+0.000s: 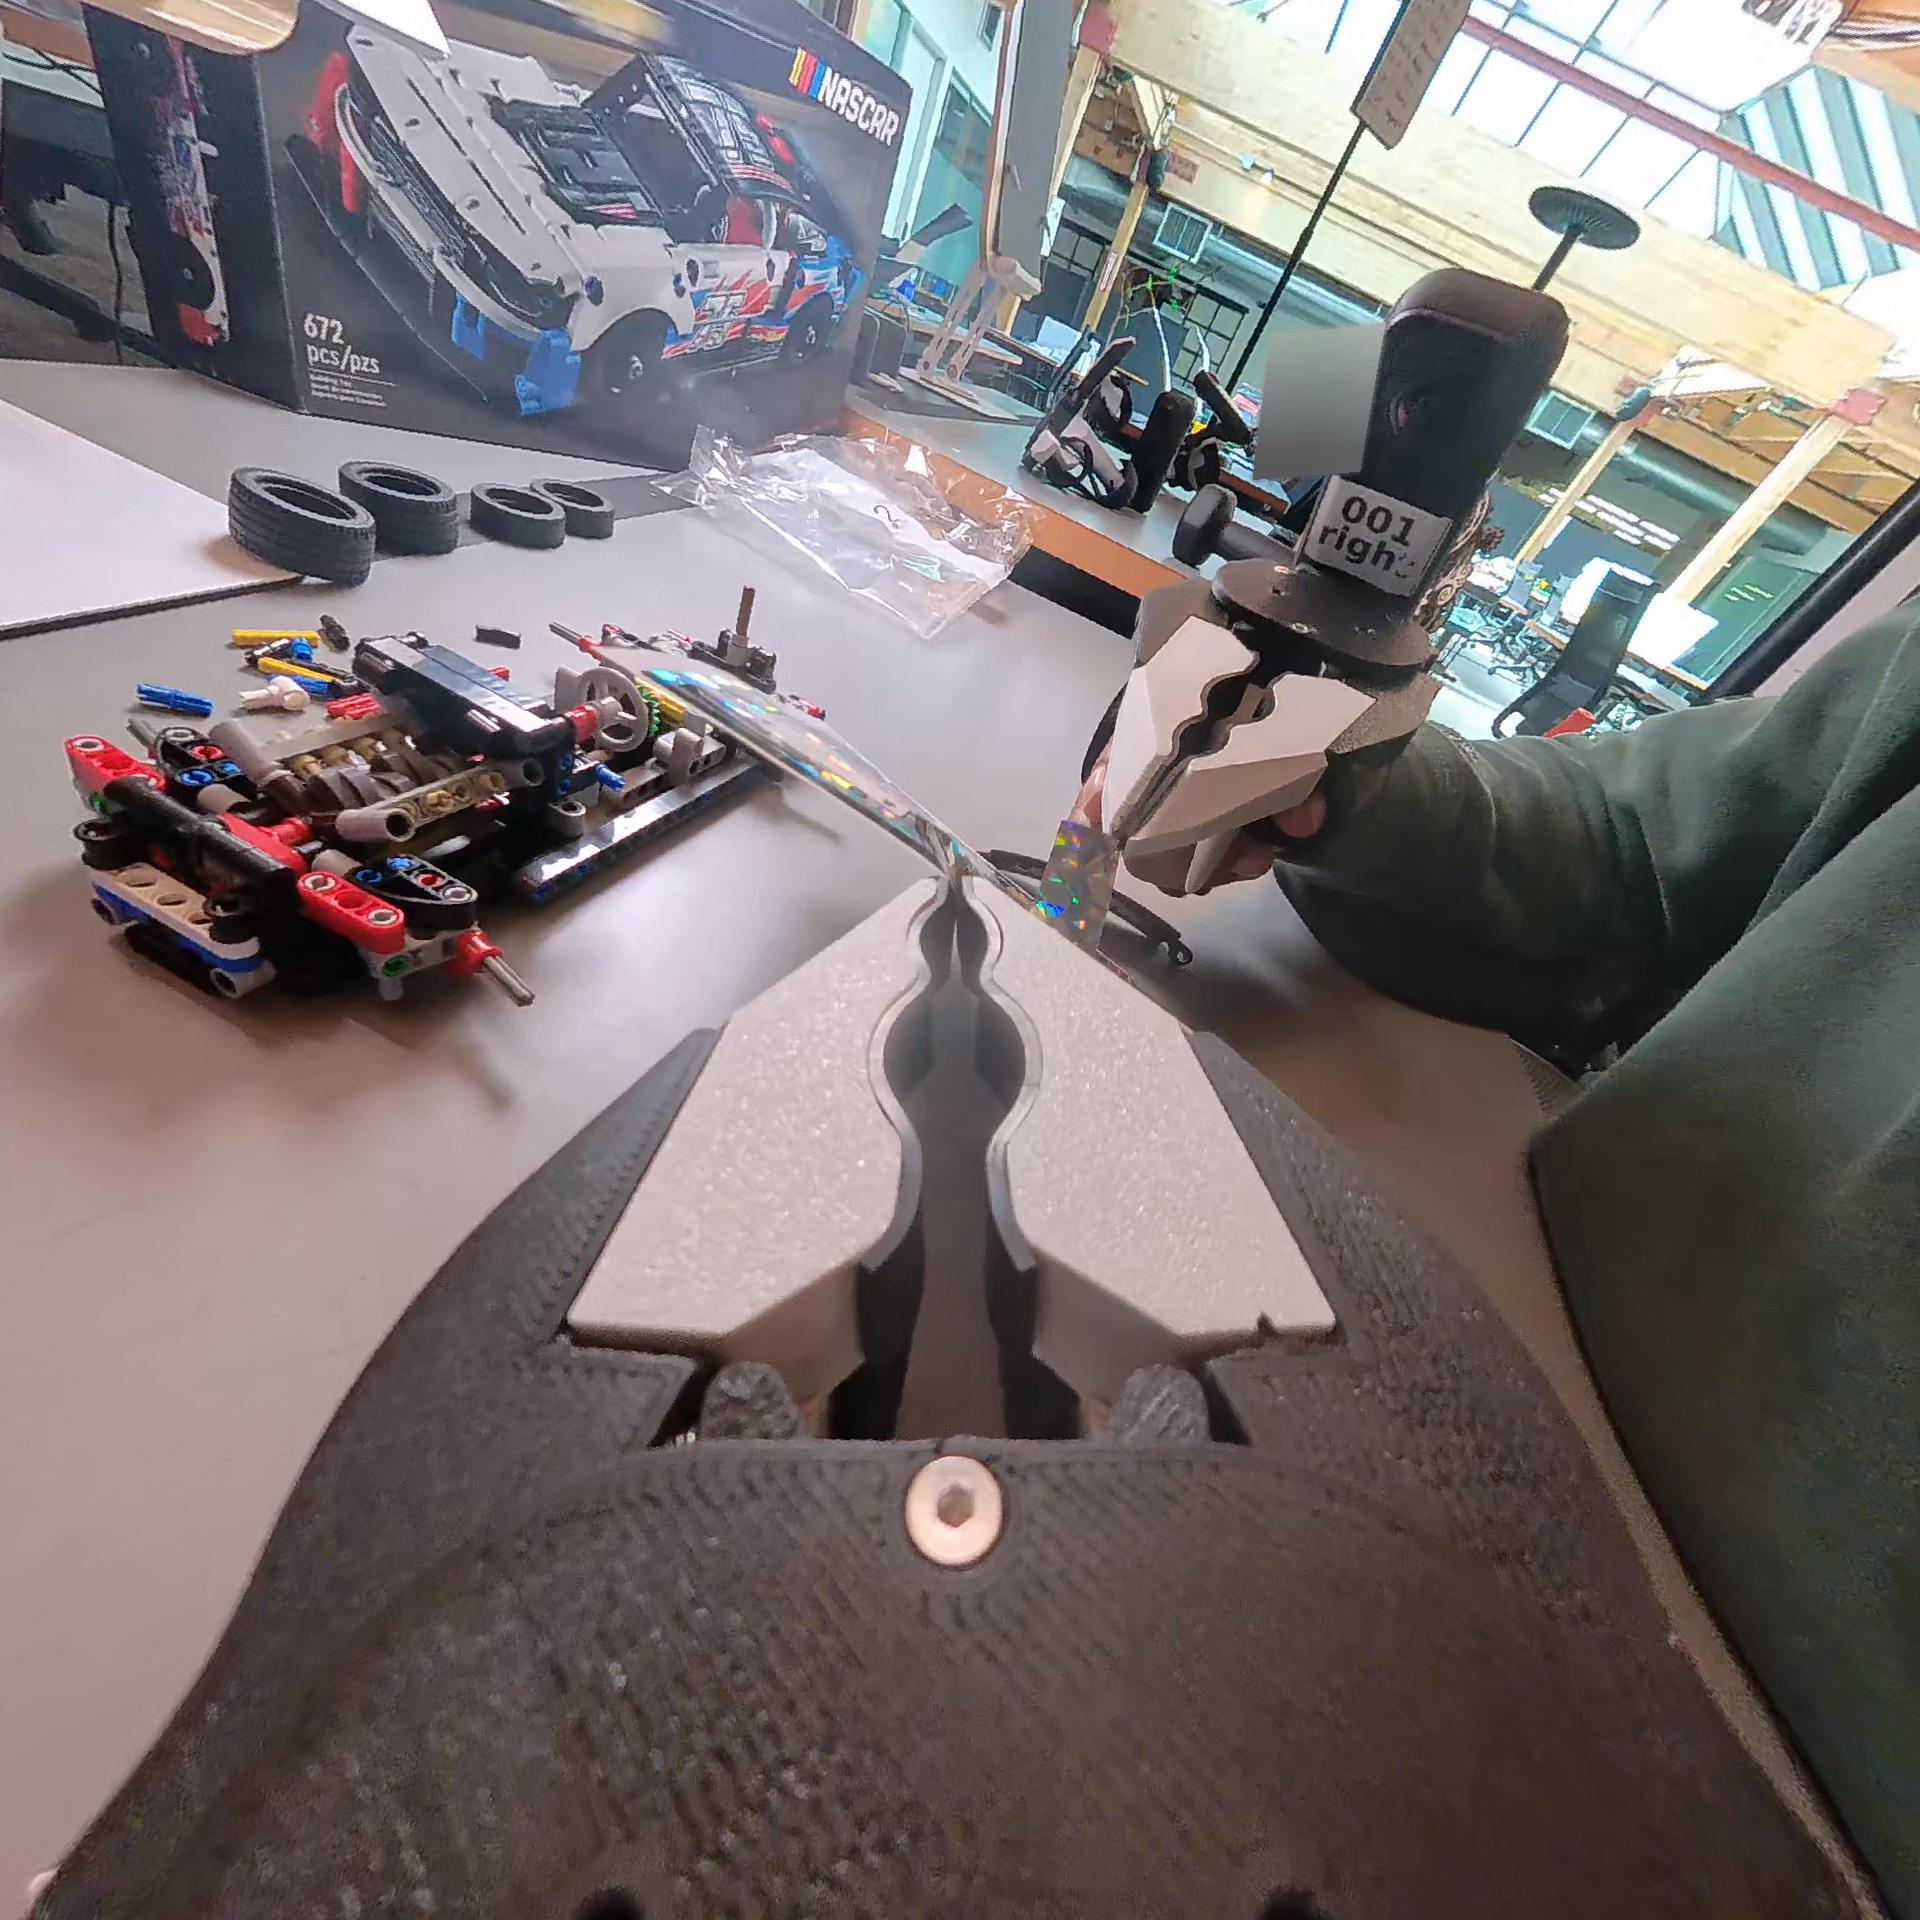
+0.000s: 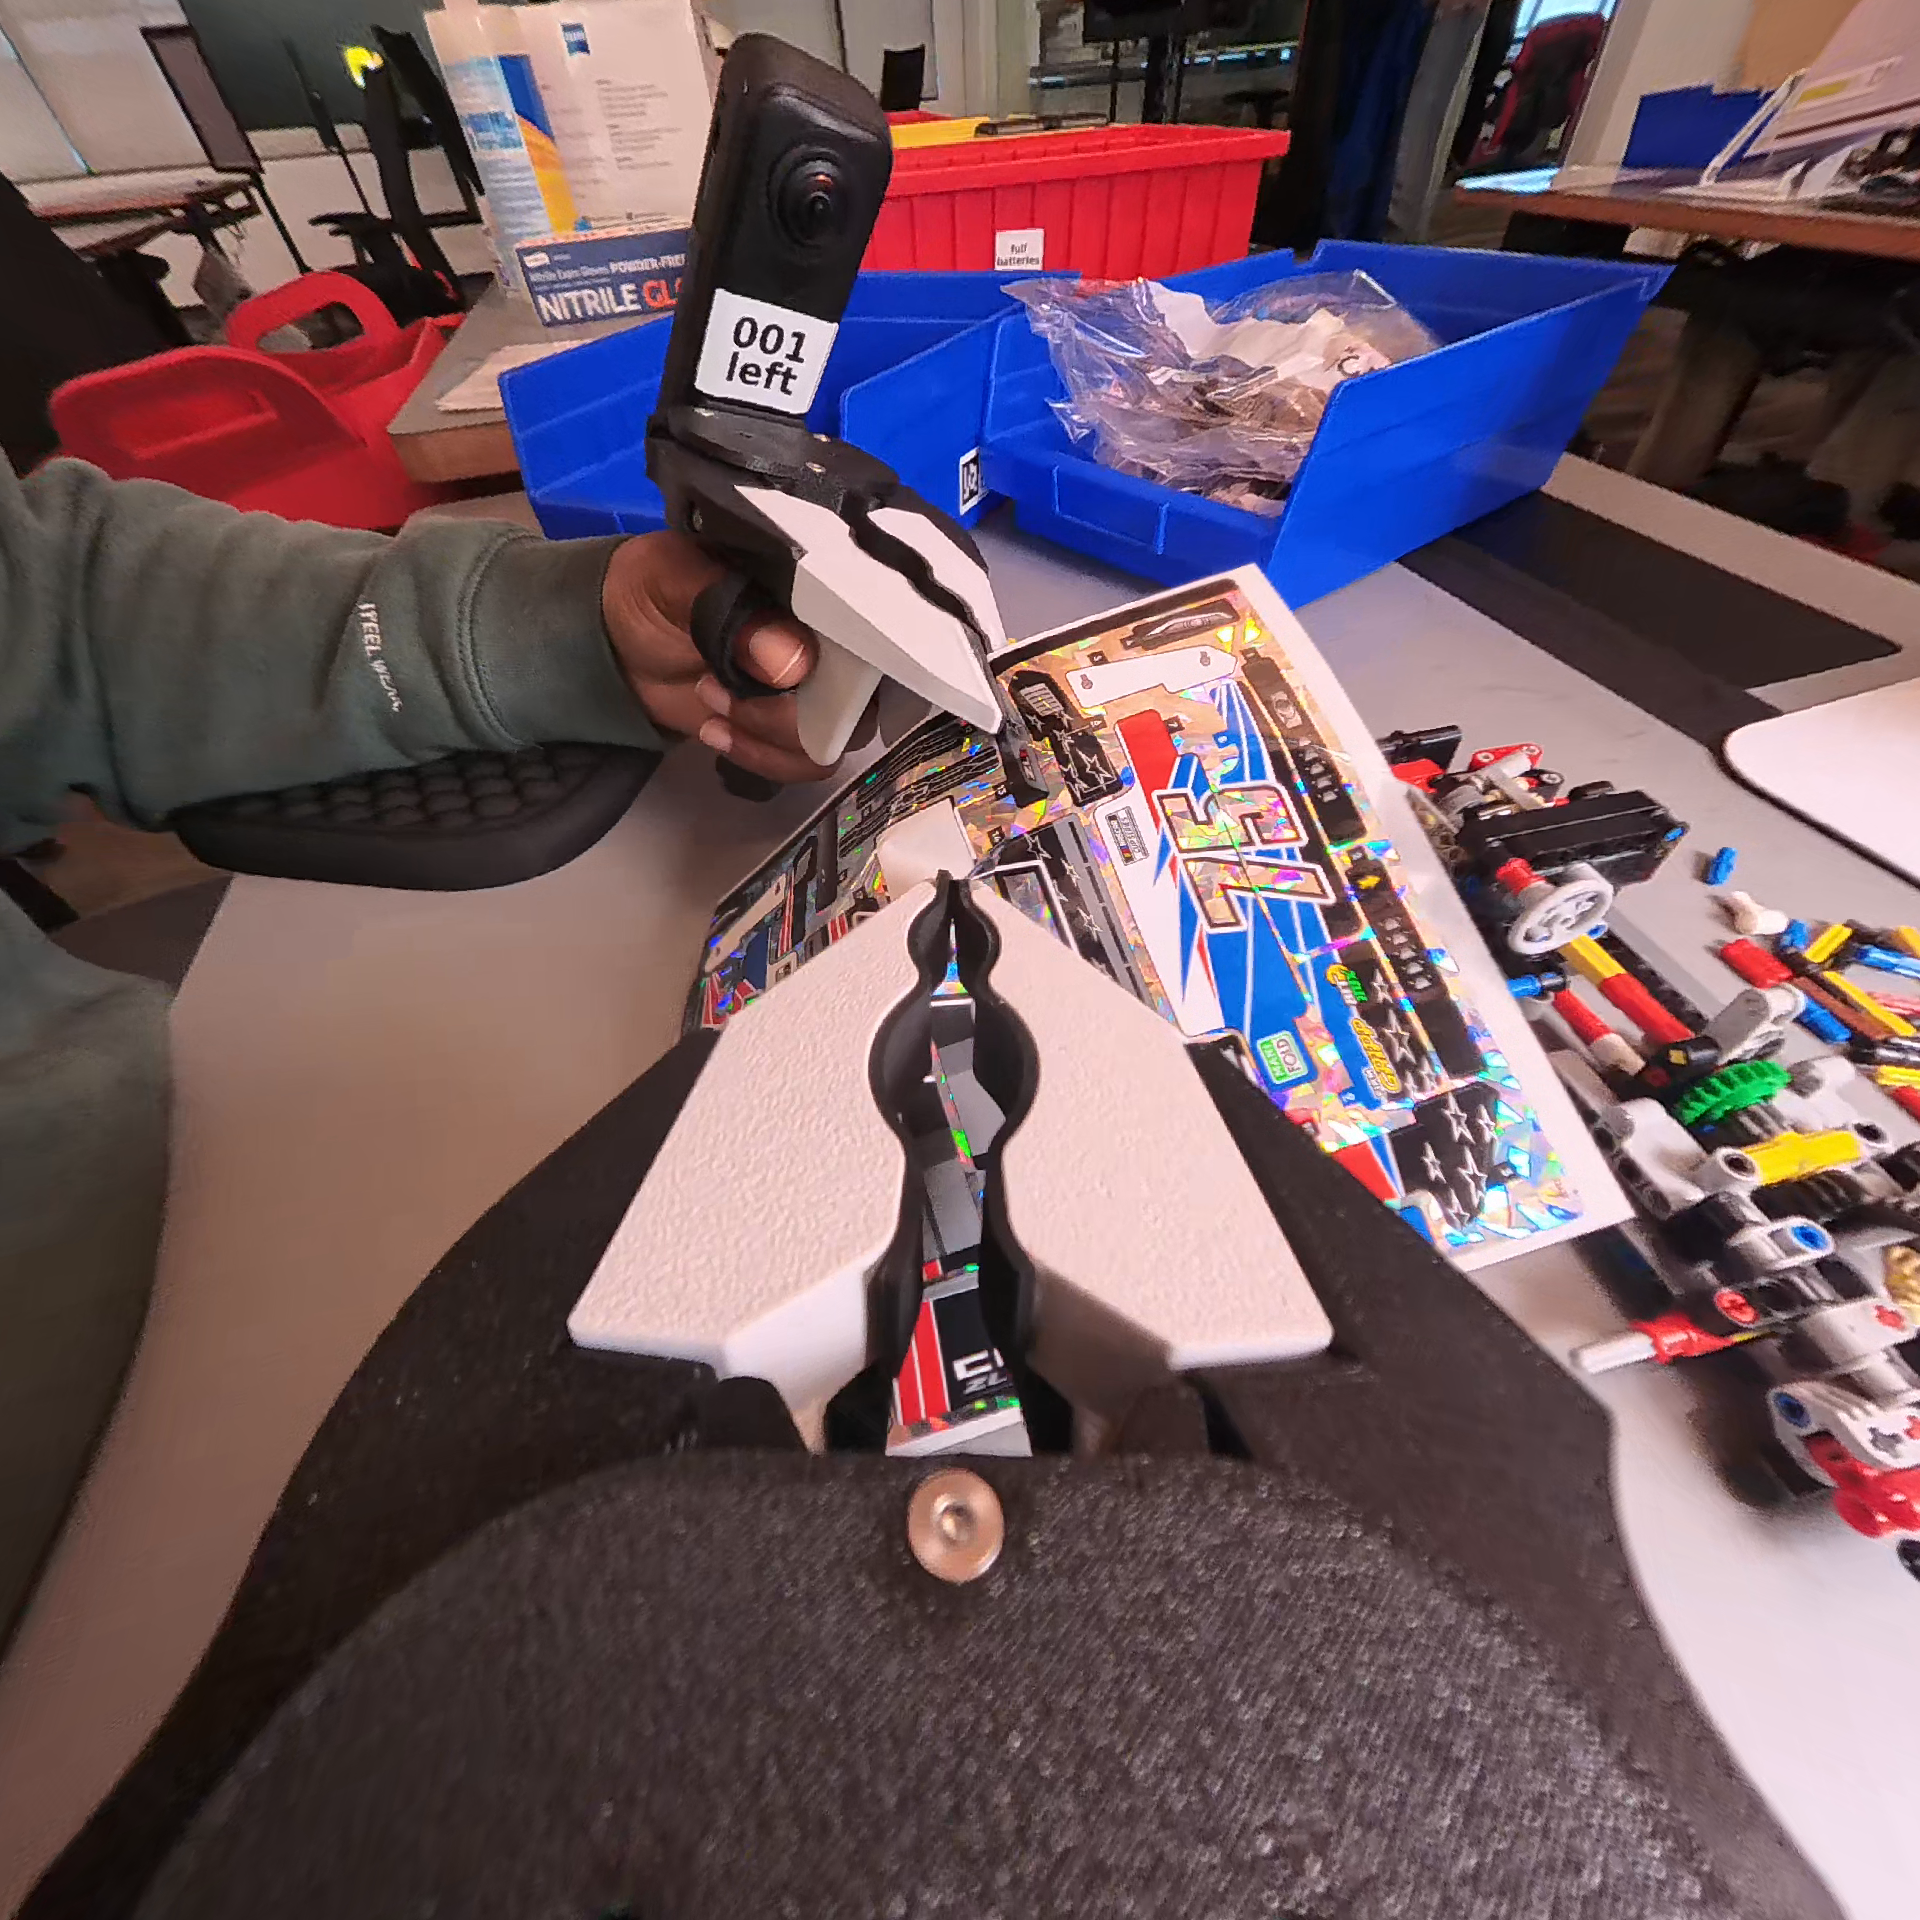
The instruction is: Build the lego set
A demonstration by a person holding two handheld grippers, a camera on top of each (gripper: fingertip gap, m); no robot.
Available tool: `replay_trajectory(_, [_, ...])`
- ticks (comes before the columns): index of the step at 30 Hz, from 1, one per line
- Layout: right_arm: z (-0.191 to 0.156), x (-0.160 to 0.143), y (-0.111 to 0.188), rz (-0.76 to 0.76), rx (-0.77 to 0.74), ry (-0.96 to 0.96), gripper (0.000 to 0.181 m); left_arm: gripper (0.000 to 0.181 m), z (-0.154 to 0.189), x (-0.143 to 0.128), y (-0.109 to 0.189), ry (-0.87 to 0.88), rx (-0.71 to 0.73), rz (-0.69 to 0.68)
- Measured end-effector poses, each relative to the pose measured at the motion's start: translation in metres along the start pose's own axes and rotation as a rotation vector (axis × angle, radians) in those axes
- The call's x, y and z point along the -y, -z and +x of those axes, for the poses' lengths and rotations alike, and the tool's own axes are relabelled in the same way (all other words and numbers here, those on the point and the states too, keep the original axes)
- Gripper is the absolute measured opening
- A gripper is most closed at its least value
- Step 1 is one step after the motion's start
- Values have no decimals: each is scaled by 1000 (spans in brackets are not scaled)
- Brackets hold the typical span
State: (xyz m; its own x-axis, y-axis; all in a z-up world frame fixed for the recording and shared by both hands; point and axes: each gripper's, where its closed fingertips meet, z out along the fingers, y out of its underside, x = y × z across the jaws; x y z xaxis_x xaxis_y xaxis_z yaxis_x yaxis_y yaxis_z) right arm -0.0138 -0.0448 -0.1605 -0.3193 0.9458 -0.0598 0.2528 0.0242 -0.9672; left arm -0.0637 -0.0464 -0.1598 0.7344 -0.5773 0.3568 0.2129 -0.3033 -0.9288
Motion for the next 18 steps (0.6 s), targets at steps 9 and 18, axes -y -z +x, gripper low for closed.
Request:
replay_trajectory(9, [-4, -9, -5, -117, 122, -78, 0, 0, -1, -6, -3, -16, 2, -40])
replay_trajectory(18, [-6, -11, 0, -167, 171, -104, 0, 0, 3, -5, -2, -39, -3, -35])
